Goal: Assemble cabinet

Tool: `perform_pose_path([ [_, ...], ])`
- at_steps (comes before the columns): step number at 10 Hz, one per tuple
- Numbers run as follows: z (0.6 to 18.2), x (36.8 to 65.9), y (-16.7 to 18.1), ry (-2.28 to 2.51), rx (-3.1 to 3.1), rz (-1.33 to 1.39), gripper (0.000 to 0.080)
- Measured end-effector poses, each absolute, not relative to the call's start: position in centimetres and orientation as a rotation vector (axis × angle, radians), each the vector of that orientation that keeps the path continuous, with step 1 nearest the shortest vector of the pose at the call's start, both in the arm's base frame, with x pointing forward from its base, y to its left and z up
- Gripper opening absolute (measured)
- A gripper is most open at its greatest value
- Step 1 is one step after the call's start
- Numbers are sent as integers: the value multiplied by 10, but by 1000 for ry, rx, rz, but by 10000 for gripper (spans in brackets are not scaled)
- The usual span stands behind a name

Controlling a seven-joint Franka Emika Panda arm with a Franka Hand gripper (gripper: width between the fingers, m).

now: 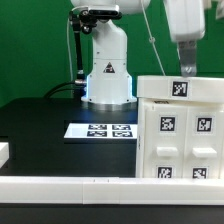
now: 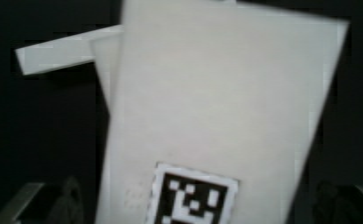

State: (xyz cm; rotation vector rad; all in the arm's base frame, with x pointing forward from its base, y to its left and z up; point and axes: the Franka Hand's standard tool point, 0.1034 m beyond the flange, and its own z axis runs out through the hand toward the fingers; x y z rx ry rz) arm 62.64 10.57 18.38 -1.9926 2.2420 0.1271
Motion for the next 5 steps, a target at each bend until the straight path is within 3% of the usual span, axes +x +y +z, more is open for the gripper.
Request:
perform_pose_path([
  [5, 186, 621, 112, 1755, -2474, 157, 649],
])
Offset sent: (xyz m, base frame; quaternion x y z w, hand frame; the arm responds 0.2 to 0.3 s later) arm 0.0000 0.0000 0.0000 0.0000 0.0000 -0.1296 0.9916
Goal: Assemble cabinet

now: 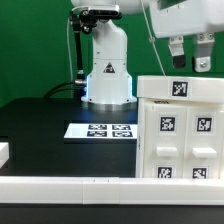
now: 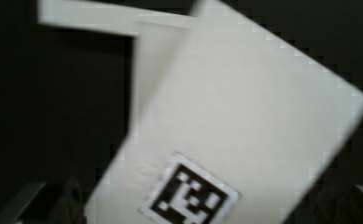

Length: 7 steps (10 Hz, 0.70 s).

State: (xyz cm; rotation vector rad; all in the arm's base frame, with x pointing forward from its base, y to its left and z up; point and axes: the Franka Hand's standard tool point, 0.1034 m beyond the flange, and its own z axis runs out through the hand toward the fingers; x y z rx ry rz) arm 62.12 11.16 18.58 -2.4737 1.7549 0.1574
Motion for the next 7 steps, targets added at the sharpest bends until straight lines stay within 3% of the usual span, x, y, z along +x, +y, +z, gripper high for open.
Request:
perform_pose_path([
  [3, 186, 624, 114, 1073, -2814, 127, 649],
  [7, 182, 625, 108, 592, -2952, 64, 649],
])
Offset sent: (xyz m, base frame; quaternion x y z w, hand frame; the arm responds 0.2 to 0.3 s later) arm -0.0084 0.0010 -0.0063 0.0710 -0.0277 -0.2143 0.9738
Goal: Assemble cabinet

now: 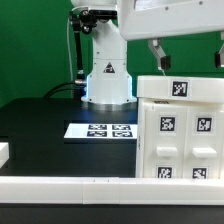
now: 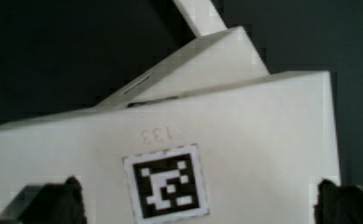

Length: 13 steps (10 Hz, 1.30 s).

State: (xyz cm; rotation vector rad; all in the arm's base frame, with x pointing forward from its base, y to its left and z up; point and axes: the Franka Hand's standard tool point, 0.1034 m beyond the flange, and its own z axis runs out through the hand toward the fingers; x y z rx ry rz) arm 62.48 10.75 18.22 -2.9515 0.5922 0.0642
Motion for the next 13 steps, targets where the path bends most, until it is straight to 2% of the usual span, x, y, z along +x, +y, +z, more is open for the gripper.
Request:
perform_pose_path([
  [4, 183, 622, 122, -410, -3083, 12, 649],
  [8, 181, 623, 115, -765, -3025, 8, 649],
  [11, 178, 625, 113, -1443, -2836, 14, 649],
  [13, 172, 625, 111, -1513, -2797, 41, 649],
])
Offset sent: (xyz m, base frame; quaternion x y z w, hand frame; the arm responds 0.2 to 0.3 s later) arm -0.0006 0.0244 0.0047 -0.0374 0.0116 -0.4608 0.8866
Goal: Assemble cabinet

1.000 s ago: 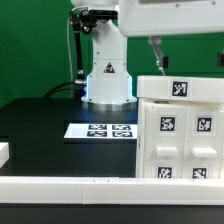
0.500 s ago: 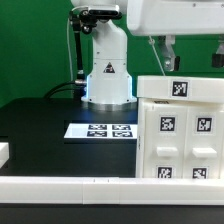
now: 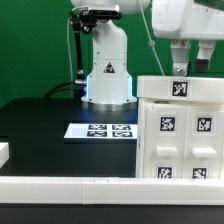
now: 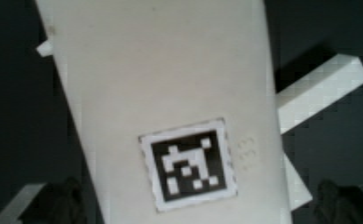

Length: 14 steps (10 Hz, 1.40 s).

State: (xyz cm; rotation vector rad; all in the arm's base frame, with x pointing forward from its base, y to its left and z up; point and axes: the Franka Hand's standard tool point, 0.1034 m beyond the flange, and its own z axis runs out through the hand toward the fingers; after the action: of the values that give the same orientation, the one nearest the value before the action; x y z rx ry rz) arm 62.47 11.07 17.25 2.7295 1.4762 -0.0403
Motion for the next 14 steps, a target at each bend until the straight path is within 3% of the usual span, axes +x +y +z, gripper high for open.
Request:
perform_pose_path([
  [5, 158, 624, 103, 1456, 2745, -77, 649],
  [6, 159, 624, 103, 1453, 2746, -75, 548],
  [9, 158, 624, 103, 1325, 2809, -72, 552],
  [14, 158, 623, 103, 362, 3084, 14, 554],
])
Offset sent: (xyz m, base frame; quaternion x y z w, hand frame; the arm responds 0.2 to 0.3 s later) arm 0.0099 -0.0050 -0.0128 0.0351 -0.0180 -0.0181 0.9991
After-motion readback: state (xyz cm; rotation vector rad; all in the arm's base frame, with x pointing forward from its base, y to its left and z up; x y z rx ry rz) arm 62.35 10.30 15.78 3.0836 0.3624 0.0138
